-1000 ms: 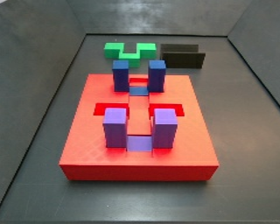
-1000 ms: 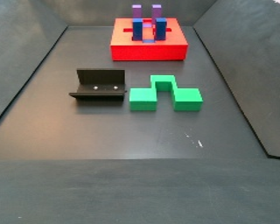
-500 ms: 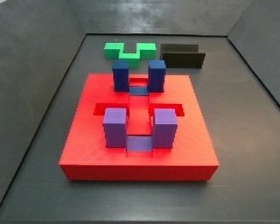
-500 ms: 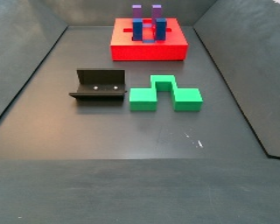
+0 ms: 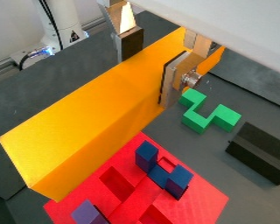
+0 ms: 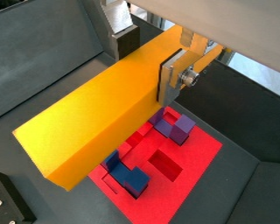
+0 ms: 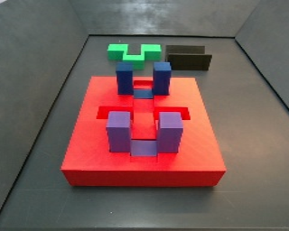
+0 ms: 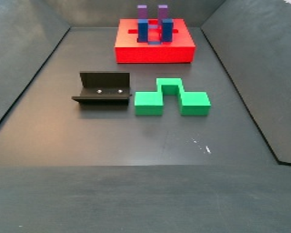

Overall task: Pick up the yellow object. Move up. Move to above the board. Insert the yellow object.
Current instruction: Insert the yellow object.

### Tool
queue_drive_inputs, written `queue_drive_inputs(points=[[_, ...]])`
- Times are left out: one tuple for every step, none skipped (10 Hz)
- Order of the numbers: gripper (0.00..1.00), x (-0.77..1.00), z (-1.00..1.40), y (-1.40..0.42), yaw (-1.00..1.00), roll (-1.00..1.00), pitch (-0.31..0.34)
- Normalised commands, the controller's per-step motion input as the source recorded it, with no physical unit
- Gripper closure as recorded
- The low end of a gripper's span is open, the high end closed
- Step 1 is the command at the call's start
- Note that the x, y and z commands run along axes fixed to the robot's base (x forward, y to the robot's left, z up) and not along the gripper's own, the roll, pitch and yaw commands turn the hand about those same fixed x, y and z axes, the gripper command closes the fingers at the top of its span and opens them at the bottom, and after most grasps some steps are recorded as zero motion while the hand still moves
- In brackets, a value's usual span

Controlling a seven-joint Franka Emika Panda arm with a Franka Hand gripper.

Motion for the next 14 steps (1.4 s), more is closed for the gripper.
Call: queue_drive_inputs(points=[[1.00,0.00,-0.23,0.00,0.04,-0.02,0.000],[1.00,-0.11,-0.23,0.00,0.02,-0.01,0.000],[1.00,-0.03,-0.22,0.00,0.01,-0.01,0.000],[1.00,0.00,0.00,0.03,0.00,-0.03,0.010],[1.00,0.00,-0.02,0.00,0.00,0.00,0.000],[1.00,0.00,-0.07,0.00,0.00,0.00,0.000],[1.00,0.00,-0.06,-0.25,0.00,0.04,-0.053],[1.00,0.00,-0.46,-0.19,0.00,-0.11,-0.179],[1.00,0.00,-0.45,0.00,0.00,-0.28,-0.210],[1.00,-0.01,-0.44,0.00,0.00,-0.28,-0.203],[1.00,0.00,-0.57,-0.02,0.00,-0.19,-0.196],[1.00,0.00,-0.61,0.00,0.00,-0.18,-0.206],[1.00,0.00,-0.57,0.00,0.00,-0.18,-0.236],[1.00,0.01,-0.40,-0.31,0.00,0.00,-0.203]])
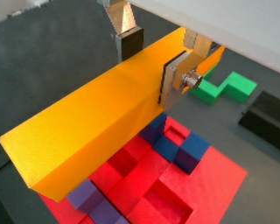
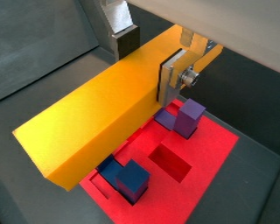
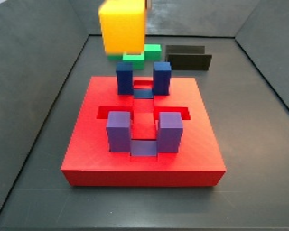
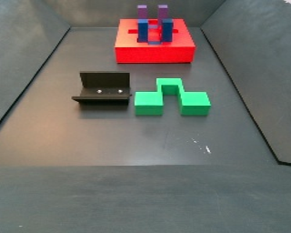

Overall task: Pick up the yellow object. Move up. Move to above the board. Insert the yellow object.
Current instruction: Insert the yellow object.

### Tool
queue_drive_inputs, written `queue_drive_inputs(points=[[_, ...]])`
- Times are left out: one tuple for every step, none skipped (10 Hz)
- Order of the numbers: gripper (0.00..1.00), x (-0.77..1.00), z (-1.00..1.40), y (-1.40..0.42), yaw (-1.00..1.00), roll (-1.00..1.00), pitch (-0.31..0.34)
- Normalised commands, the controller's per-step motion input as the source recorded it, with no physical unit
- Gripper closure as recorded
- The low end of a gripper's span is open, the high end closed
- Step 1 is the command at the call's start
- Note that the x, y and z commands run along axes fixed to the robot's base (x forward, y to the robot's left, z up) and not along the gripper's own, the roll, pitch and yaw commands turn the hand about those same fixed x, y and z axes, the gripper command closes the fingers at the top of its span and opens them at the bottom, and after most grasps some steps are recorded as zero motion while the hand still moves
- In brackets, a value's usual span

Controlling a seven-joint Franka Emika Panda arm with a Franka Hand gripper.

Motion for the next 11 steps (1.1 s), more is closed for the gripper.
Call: queue_drive_inputs(points=[[1.00,0.07,-0.25,-0.41,0.00,0.23,-0.121],[1.00,0.09,-0.24,-0.46,0.00,0.37,-0.109],[1.00,0.18,-0.21,-0.41,0.00,0.50,-0.039],[1.00,0.25,-0.10,-0.30,0.00,0.50,0.000],[1.00,0.31,-0.04,-0.24,0.02,0.50,0.000],[1.00,0.41,-0.17,-0.17,0.01,0.50,0.086],[1.00,0.34,-0.25,-0.08,0.00,0.19,0.191],[1.00,0.21,-0.30,0.02,-0.13,0.00,0.260],[1.00,0.06,-0.32,0.18,-0.19,-0.18,0.330],[1.00,0.07,-0.27,0.16,-0.17,-0.22,0.360],[1.00,0.08,-0.21,0.10,-0.13,-0.20,0.389]])
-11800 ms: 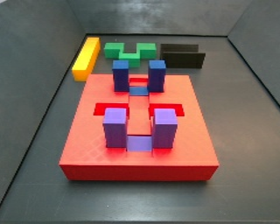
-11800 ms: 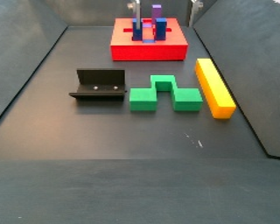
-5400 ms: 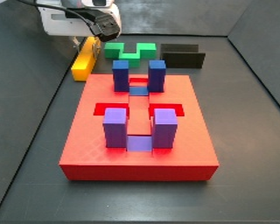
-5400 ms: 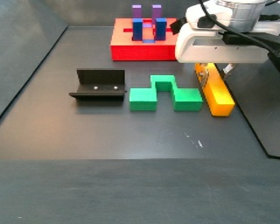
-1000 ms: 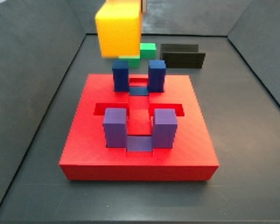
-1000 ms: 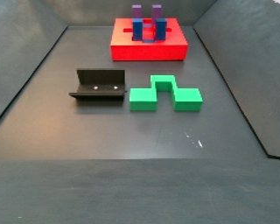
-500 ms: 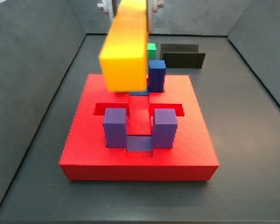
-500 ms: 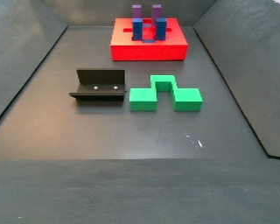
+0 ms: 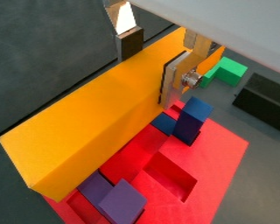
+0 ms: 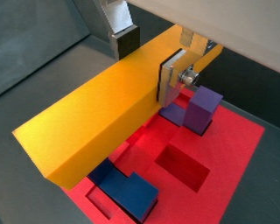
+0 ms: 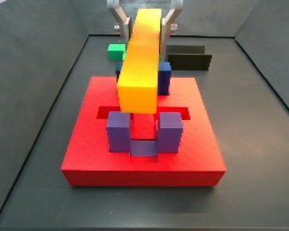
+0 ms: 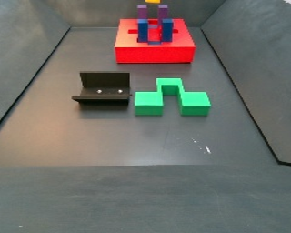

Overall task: Pick up the yellow object. Move up. Move to above the board. Insert the yellow object.
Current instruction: Insert the yellow object.

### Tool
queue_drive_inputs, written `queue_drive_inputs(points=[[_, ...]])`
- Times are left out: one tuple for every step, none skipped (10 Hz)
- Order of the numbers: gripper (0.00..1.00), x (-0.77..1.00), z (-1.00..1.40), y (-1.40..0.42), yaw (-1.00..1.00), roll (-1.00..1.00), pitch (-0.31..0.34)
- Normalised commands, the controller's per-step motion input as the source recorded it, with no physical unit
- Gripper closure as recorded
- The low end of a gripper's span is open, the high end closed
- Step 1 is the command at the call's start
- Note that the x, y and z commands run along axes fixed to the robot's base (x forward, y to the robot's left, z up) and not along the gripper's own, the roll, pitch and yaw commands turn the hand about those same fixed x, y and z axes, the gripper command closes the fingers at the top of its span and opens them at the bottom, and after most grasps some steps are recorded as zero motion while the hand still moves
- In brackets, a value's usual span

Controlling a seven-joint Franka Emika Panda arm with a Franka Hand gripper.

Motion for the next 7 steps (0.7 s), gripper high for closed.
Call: queue_drive_inputs(points=[[1.00,0.09,-0.29,0.00,-0.04,-0.11,0.319],[1.00,0.13,-0.45,0.00,0.00,-0.01,0.234],[1.00,0.15,-0.60,-0.02,0.00,0.02,0.131],[1.00,0.12,-0.49,-0.01,0.00,0.06,0.114],[1.00,0.16,-0.45,0.00,0.00,0.05,0.120],[1.00,0.02,-0.22,0.00,0.00,0.00,0.101],[1.00,0.00,0.00,0.01,0.00,-0.03,0.000]])
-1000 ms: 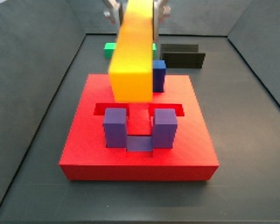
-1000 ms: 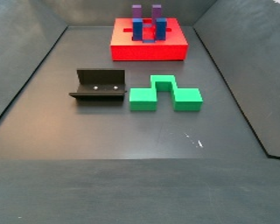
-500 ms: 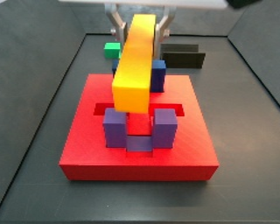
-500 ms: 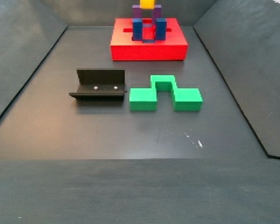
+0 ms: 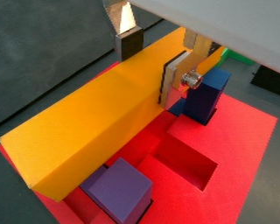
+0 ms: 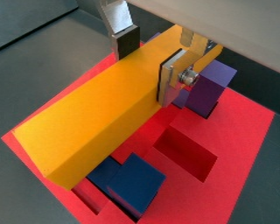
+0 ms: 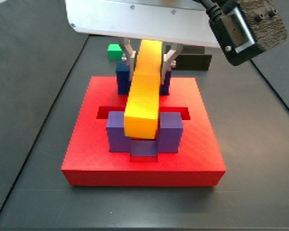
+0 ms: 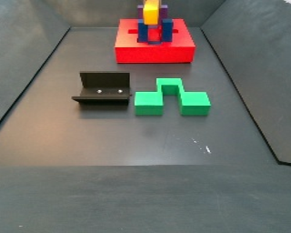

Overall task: Pick up the yellow object. Move up. Move to above the board. Insert the yellow object.
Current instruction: Insert the yellow object.

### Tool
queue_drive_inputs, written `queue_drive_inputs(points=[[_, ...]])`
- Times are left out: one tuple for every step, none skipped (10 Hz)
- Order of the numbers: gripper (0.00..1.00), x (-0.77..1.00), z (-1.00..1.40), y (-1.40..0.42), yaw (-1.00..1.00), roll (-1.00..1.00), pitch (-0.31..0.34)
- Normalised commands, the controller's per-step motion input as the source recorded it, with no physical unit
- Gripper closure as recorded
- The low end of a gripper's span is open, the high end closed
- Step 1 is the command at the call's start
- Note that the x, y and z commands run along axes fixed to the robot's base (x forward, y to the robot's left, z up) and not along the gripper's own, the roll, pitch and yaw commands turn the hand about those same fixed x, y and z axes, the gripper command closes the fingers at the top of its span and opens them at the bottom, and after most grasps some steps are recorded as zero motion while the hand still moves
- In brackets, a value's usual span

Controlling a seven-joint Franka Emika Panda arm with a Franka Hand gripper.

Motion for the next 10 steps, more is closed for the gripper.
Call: queue_drive_inputs(points=[[1.00,0.00,0.02,0.07,0.00,-0.14,-0.040],[1.00,0.00,0.00,0.13,0.11,-0.20,-0.021],[1.00,0.06,0.00,0.08,0.22,-0.23,0.000],[1.00,0.03,-0.01,0.03,0.27,-0.22,-0.039],[1.00,0.00,-0.03,0.02,0.34,-0.18,-0.051],[1.00,0.00,-0.03,0.02,0.39,-0.16,-0.070],[1.00,-0.01,0.00,0.00,0.42,-0.17,-0.106],[1.00,0.00,0.00,0.00,0.26,-0.07,-0.064],[1.00,-0.02,0.00,0.00,0.08,0.00,-0.037],[1.00,-0.09,0.00,0.00,-0.01,0.01,-0.016]])
